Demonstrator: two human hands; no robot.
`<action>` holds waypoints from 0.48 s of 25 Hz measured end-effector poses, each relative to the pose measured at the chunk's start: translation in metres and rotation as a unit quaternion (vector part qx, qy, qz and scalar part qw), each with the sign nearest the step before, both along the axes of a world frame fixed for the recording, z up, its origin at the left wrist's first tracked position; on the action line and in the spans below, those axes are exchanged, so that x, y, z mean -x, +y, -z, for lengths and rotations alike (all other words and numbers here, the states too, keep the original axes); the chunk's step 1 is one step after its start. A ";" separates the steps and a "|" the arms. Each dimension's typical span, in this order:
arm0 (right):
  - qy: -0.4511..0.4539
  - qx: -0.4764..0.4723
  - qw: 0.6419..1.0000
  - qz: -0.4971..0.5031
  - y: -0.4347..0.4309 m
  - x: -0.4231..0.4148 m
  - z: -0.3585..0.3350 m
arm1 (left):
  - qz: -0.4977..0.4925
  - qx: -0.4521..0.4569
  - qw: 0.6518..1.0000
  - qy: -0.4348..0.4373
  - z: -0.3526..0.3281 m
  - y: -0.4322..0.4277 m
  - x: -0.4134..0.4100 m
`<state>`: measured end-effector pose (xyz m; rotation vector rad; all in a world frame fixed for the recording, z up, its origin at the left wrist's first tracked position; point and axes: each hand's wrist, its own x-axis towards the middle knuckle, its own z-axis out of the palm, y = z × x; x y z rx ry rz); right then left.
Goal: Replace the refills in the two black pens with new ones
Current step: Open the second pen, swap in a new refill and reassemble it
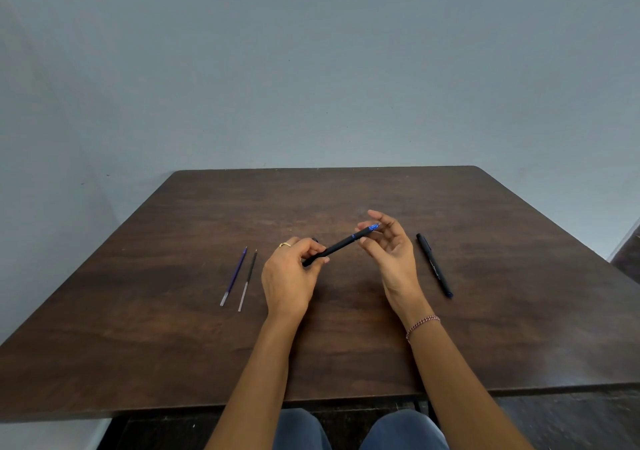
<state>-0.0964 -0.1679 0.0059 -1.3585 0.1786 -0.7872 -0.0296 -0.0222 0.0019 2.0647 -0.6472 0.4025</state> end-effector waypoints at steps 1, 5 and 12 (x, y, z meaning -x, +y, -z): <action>-0.002 0.001 1.000 -0.001 0.000 0.000 0.000 | 0.000 0.001 1.000 0.000 0.000 0.000 0.000; -0.015 -0.003 1.000 -0.007 -0.002 0.001 0.000 | 0.000 0.000 1.000 0.001 0.000 0.000 -0.001; 0.000 -0.016 1.000 -0.003 -0.001 -0.002 0.001 | 0.004 0.005 1.000 0.002 0.000 -0.001 -0.001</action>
